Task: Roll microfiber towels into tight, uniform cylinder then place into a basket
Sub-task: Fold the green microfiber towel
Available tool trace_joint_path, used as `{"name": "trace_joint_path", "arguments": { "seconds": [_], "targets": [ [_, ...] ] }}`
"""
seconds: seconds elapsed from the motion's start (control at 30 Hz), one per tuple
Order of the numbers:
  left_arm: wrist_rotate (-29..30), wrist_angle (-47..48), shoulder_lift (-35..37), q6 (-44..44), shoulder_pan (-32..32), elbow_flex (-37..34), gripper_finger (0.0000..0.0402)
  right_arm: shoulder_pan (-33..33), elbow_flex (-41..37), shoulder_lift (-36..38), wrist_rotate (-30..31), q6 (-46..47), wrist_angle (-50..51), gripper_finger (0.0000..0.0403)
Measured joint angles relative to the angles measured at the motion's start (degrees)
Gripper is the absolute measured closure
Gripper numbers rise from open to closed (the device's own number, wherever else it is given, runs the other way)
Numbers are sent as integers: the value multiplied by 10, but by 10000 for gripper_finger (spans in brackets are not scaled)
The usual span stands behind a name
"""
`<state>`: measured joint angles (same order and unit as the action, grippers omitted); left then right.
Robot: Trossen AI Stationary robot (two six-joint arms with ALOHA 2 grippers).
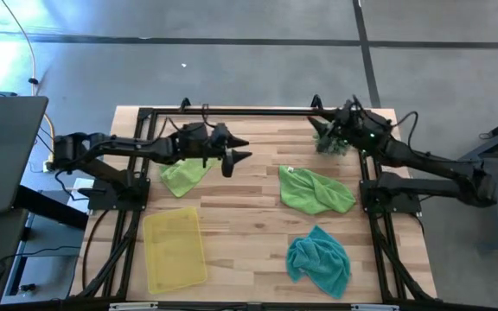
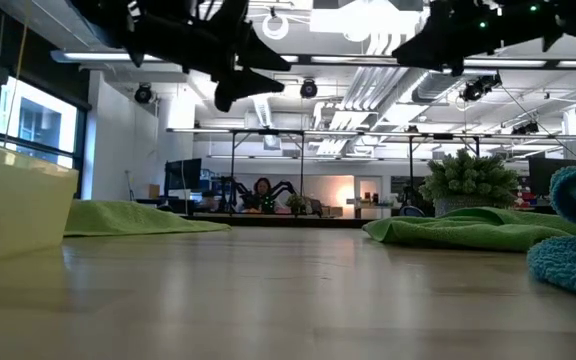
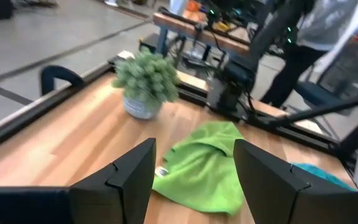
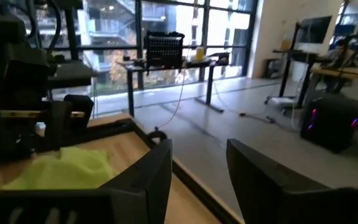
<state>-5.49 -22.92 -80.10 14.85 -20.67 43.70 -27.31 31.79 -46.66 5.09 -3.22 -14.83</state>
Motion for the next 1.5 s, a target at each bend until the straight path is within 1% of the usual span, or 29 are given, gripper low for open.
{"name": "trace_joint_path", "arguments": {
  "seconds": [0.1, 0.23, 0.37, 0.53, 0.73, 0.9, 1.07, 1.2, 1.33, 1.43, 1.5],
  "targets": [
    [0, 1, -27, 0, 14, 14, 197, 16, 14, -28, -21, 0, 5, 256],
    [2, 2, -80, -15, 34, 46, 197, 42, 30, -44, -53, 9, 23, 256],
    [2, 0, -150, -36, 53, 97, 197, 74, 45, -44, -56, 9, 70, 256],
    [17, 0, -248, -57, 72, 173, 197, 109, 69, -43, -56, 13, 185, 256],
    [42, -4, -365, -61, 87, 257, 197, 137, 87, -43, -56, 87, 327, 256],
    [47, -4, -437, -64, 96, 301, 197, 155, 90, -43, -56, 148, 427, 256],
    [47, 0, -475, -89, 100, 317, 197, 173, 90, -43, -56, 208, 521, 256],
    [50, 24, -481, -98, 100, 318, 197, 188, 90, -43, -56, 243, 572, 256],
    [87, 64, -481, -127, 99, 318, 197, 202, 90, -43, -56, 268, 596, 256],
    [98, 92, -481, -154, 99, 319, 197, 216, 90, -43, -56, 298, 601, 256],
    [106, 116, -478, -162, 99, 321, 197, 227, 90, -43, -69, 320, 601, 256]
  ]
}}
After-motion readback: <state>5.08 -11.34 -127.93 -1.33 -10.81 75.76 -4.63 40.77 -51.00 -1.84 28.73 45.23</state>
